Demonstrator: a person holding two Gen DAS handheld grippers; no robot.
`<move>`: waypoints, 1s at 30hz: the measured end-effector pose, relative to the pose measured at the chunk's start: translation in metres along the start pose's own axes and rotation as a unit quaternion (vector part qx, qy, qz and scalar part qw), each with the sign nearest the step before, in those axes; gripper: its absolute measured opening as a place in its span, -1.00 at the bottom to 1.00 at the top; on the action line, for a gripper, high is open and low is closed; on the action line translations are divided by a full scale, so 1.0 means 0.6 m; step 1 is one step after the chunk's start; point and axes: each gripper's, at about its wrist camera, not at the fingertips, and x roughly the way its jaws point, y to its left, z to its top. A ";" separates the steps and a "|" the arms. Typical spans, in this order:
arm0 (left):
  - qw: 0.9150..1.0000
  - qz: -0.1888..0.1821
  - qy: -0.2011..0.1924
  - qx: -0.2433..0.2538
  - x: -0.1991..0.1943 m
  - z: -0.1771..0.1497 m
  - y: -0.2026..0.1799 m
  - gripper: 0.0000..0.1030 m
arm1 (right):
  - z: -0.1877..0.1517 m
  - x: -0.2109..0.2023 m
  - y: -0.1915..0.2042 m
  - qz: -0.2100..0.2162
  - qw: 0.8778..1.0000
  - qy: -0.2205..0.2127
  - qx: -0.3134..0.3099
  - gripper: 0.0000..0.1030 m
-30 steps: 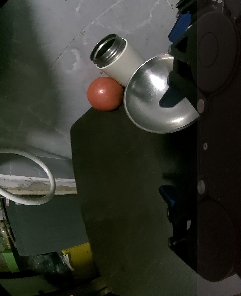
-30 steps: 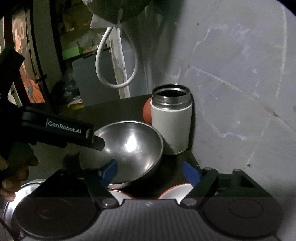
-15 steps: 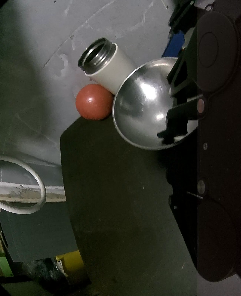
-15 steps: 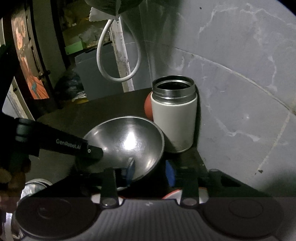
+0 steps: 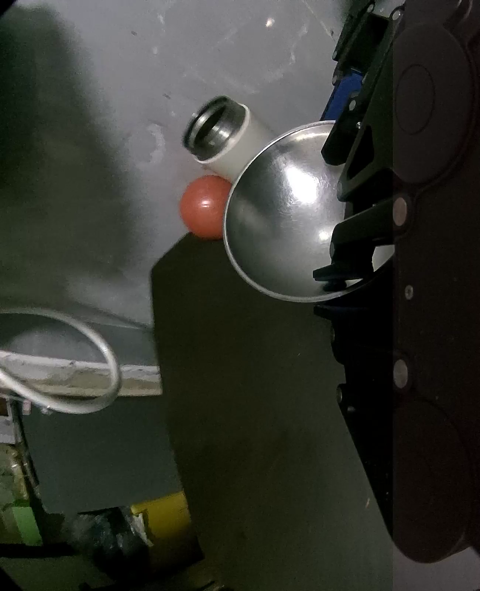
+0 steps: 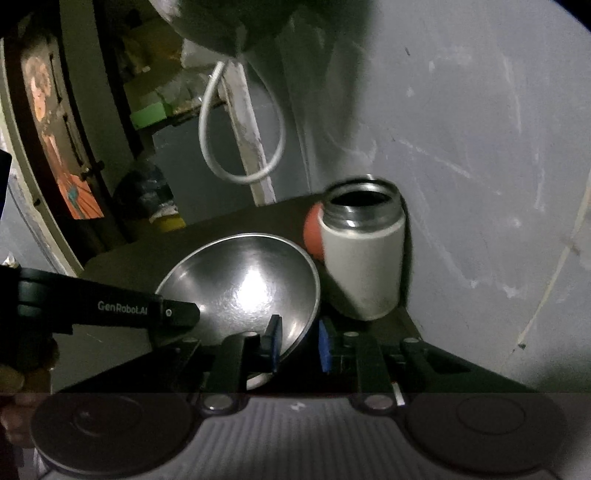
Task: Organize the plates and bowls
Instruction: 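Lift the steel bowl with both grippers toward the stacked plates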
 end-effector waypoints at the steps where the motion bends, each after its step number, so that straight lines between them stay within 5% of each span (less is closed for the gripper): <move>1: 1.000 -0.001 -0.006 -0.003 -0.011 0.000 0.003 -0.75 | 0.002 -0.008 0.005 0.001 1.000 -0.005 -0.001 -0.55; 16: 0.998 -0.059 -0.034 -0.005 -0.193 -0.077 0.001 -0.75 | -0.041 -0.197 0.077 -0.020 0.999 -0.029 0.000 -0.55; 30: 0.991 -0.119 0.055 0.000 -0.263 -0.256 0.013 -0.73 | -0.198 -0.341 0.119 -0.049 0.998 0.020 0.017 -0.55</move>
